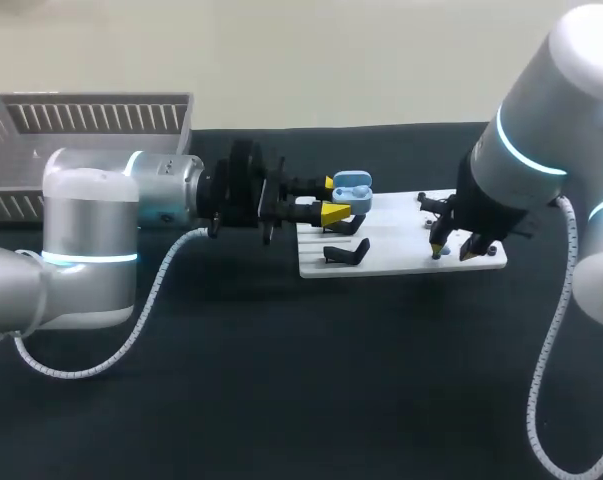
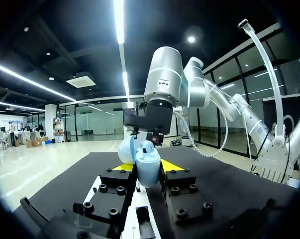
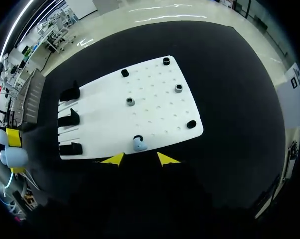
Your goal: Pick up each earbud case from the left stands, insert the matching earbuds, close the lid, and place the case in the box.
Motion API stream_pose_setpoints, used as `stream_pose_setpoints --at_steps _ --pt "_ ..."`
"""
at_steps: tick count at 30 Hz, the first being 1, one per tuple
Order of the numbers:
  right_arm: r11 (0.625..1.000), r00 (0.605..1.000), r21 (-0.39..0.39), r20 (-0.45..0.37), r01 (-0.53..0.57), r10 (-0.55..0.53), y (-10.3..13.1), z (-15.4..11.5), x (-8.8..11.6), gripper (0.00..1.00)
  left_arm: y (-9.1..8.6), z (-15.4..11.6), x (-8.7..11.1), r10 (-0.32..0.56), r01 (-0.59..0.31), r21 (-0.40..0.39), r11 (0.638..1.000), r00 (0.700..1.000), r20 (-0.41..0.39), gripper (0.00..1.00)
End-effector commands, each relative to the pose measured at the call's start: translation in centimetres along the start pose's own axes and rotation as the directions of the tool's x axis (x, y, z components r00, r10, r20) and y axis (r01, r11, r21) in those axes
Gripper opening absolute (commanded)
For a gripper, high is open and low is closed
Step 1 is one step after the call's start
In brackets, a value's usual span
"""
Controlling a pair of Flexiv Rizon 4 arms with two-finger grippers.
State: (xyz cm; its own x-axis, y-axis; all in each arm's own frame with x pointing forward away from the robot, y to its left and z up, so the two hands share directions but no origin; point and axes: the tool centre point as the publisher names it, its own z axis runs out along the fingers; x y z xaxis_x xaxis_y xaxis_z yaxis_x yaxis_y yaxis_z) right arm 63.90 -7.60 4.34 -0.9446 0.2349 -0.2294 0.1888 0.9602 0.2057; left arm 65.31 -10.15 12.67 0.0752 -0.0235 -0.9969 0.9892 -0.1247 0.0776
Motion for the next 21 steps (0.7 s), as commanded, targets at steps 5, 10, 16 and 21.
stream_pose_setpoints --at_steps 5,10,16,21 --pt "1.0 1.0 -0.002 -0.012 -0.001 0.001 0.5 1.1 -0.2 0.35 -0.1 0.0 0.1 0.003 -0.003 -0.004 1.0 1.0 0.002 0.0" --pt "0.999 0.999 -0.017 -0.022 -0.029 0.029 0.4 1.3 -0.9 0.35 -0.1 0.0 0.1 0.003 -0.003 -0.004 1.0 1.0 0.002 0.0" --pt "0.999 0.999 -0.018 -0.032 -0.036 0.035 0.5 1.9 -1.2 0.34 -0.1 0.0 0.1 0.003 -0.003 -0.004 1.0 1.0 0.002 0.0" --pt "0.999 0.998 -0.017 -0.036 -0.042 0.041 0.5 2.2 -1.5 0.33 -0.1 0.0 0.1 0.003 -0.003 -0.004 1.0 1.0 0.002 0.0"
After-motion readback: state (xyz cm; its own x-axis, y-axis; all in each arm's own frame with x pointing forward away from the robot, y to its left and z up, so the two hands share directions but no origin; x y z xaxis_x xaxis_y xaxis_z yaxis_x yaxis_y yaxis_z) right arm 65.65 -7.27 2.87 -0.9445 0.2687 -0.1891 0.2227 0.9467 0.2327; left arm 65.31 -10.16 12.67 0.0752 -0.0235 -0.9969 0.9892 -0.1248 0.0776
